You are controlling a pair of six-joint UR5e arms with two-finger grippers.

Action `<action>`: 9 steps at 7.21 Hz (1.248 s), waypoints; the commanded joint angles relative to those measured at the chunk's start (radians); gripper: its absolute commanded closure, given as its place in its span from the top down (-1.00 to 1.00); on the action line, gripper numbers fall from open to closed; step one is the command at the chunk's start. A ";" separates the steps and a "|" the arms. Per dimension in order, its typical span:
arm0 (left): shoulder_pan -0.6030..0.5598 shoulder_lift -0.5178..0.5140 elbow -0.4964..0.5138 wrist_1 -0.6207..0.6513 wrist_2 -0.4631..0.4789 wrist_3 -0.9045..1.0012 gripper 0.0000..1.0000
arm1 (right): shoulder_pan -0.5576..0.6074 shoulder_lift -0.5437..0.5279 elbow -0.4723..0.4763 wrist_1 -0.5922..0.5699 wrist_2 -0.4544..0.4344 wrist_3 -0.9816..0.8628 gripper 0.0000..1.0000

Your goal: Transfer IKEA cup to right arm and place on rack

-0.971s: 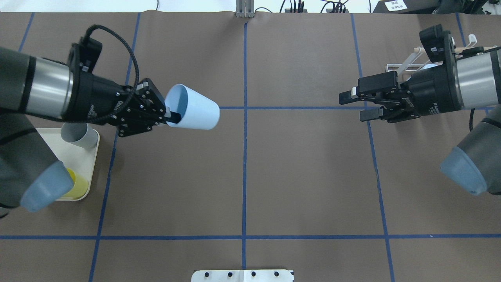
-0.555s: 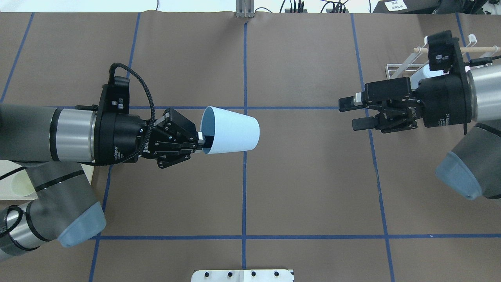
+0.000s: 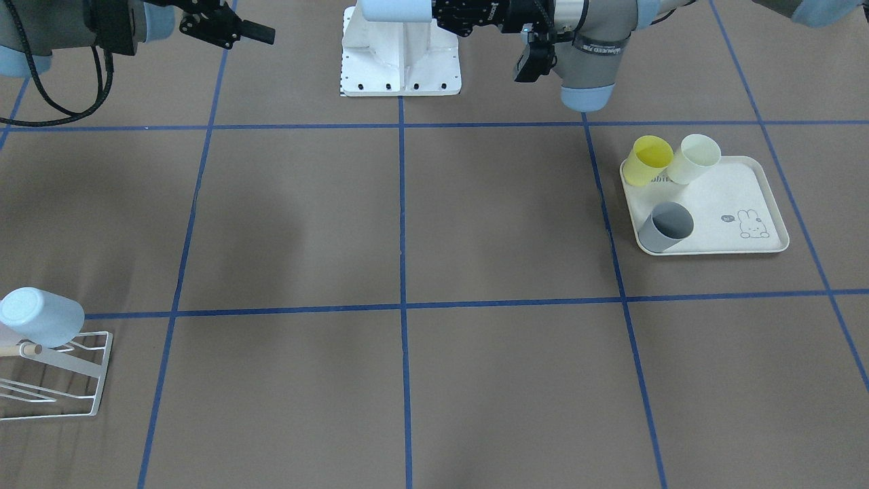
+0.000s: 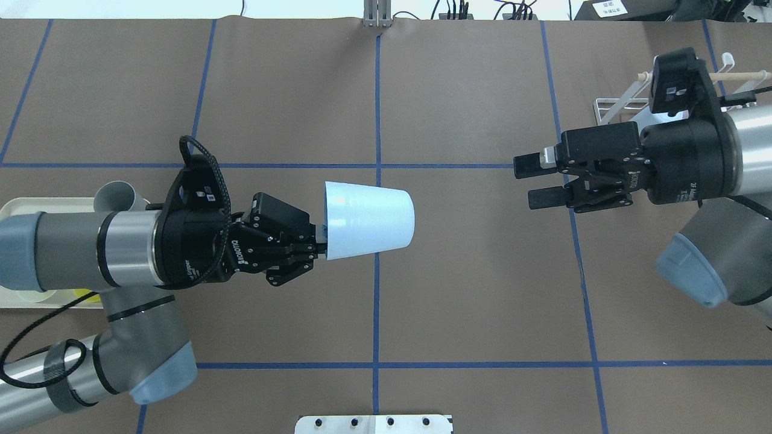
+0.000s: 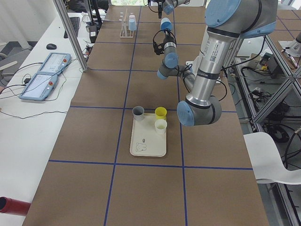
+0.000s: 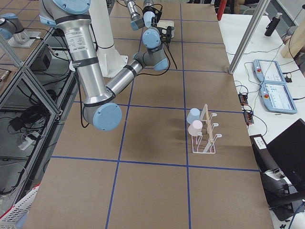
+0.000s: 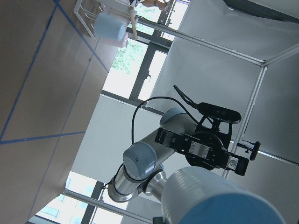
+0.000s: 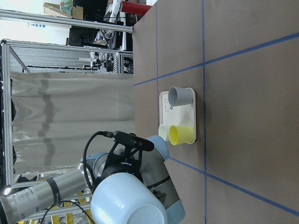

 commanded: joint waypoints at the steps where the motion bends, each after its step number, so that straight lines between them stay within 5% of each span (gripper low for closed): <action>1: 0.010 -0.018 0.008 -0.025 0.042 -0.004 -1.00 | -0.102 0.029 0.007 0.005 -0.129 0.034 0.98; 3: 0.010 -0.019 0.008 -0.074 0.078 -0.030 -1.00 | -0.168 0.032 -0.043 0.229 -0.271 0.168 0.98; 9: 0.045 -0.048 0.030 -0.074 0.122 -0.030 -1.00 | -0.216 0.036 -0.051 0.253 -0.326 0.167 0.98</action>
